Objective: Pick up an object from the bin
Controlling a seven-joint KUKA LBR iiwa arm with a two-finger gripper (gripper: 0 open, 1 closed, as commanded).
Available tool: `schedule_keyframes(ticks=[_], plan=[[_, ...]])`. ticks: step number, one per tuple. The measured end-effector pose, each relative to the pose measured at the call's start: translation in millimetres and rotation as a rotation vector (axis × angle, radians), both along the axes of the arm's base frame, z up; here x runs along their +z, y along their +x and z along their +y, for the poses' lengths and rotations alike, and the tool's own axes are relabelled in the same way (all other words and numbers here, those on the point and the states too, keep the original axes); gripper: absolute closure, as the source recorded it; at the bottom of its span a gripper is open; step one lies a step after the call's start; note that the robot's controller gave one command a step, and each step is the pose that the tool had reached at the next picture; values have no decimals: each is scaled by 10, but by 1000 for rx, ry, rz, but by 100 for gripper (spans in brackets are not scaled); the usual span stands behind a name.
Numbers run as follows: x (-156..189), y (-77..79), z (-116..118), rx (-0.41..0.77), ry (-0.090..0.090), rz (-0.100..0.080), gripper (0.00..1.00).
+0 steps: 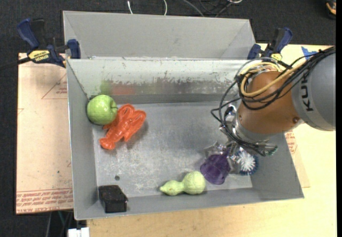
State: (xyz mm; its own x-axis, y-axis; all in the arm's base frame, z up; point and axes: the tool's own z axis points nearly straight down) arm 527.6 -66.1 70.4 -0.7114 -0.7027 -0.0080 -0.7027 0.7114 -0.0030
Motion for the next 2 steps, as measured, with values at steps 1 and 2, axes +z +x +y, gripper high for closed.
schedule_keyframes(ticks=[1,2], plan=[[49,-4,5,1,1,1,100],[146,-3,12,1,1,1,100]])
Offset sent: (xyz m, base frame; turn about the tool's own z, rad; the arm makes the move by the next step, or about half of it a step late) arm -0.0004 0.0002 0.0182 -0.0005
